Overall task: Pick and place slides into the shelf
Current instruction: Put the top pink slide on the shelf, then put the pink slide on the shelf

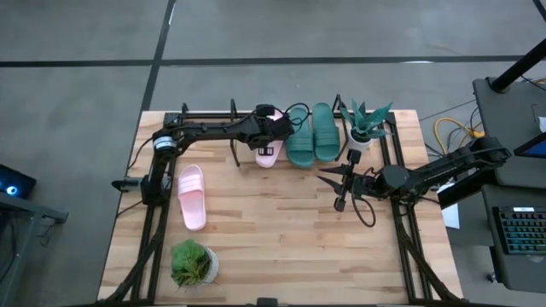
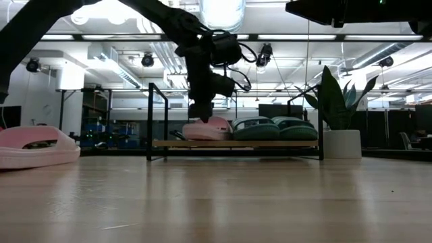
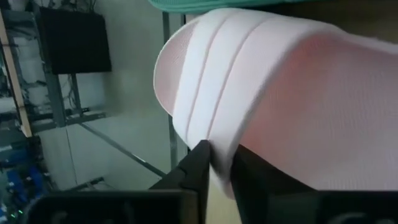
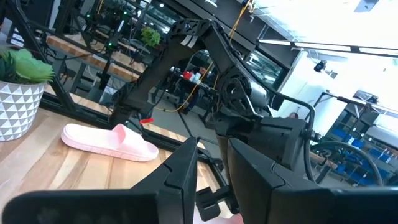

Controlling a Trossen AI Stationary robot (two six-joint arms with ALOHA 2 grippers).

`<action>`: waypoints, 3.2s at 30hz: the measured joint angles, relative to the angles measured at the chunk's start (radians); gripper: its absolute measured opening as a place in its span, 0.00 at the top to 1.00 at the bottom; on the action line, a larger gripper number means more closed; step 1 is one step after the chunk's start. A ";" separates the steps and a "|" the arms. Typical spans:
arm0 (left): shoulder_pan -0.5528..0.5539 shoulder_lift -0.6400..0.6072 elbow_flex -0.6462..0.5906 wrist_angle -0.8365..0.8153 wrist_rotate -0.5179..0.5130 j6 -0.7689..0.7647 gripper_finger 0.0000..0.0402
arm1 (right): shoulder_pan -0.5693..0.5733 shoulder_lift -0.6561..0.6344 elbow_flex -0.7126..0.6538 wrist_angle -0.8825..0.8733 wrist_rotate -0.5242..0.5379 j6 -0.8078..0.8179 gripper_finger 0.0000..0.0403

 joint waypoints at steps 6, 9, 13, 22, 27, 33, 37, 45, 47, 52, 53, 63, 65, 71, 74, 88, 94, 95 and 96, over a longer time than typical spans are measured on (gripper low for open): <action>0.000 0.000 0.007 0.001 -0.015 -0.088 0.98 | 0.000 0.000 0.000 0.000 0.000 0.000 0.80; 0.000 0.000 0.009 0.001 -0.054 -0.118 0.99 | 0.000 0.000 0.000 0.000 0.000 0.000 0.80; 0.000 0.000 0.009 -0.001 -0.094 -0.190 0.99 | 0.000 0.000 0.002 0.000 0.000 0.001 0.80; -0.001 0.000 0.009 0.030 -0.150 -0.377 0.99 | 0.000 0.000 0.002 0.000 0.000 0.001 0.80; -0.003 0.000 0.006 0.033 -0.169 -0.438 1.00 | 0.000 0.000 0.003 0.000 0.000 0.001 0.80; -0.013 0.000 0.001 0.028 -0.192 -0.509 1.00 | 0.000 0.000 0.003 0.000 0.000 0.000 0.80; -0.024 0.000 -0.001 0.029 -0.218 -0.521 1.00 | 0.000 0.000 0.003 0.000 0.000 0.000 0.80; -0.034 0.011 -0.028 0.064 -0.247 -0.564 1.00 | 0.000 0.000 0.002 0.000 0.000 0.001 0.80; -0.034 0.022 -0.028 0.064 -0.252 -0.574 1.00 | 0.000 0.000 0.002 0.000 0.000 0.001 0.80; -0.034 0.055 -0.025 0.088 -0.275 -0.579 1.00 | 0.000 0.000 0.002 -0.001 0.000 0.001 0.80; -0.034 0.057 -0.025 0.088 -0.275 -0.583 1.00 | 0.000 0.000 0.002 -0.002 0.000 0.002 0.80; -0.034 0.060 -0.024 0.091 -0.263 -0.529 0.99 | 0.000 0.000 0.004 -0.008 0.000 0.000 0.80; -0.034 0.060 -0.024 0.091 -0.242 -0.505 0.95 | 0.000 0.000 0.004 -0.007 0.000 0.002 0.80; -0.033 0.060 -0.014 0.093 -0.141 -0.476 0.72 | 0.000 0.000 0.004 -0.008 0.000 0.002 0.80; -0.033 0.060 -0.006 0.081 -0.111 -0.463 0.59 | 0.000 0.000 0.004 -0.007 0.000 0.001 0.80; -0.063 -0.015 0.021 -0.058 -0.023 -0.425 0.35 | 0.000 0.000 0.004 -0.010 0.000 0.002 0.80; -0.096 -0.077 0.020 -0.161 0.112 -0.399 0.34 | 0.000 0.000 0.003 -0.010 0.000 0.001 0.80; -0.100 -0.089 0.021 -0.187 0.146 -0.401 0.34 | 0.000 0.000 0.003 -0.009 0.000 0.000 0.80; -0.106 -0.102 0.021 -0.221 0.180 -0.400 0.34 | 0.000 0.000 0.003 -0.010 0.000 0.000 0.80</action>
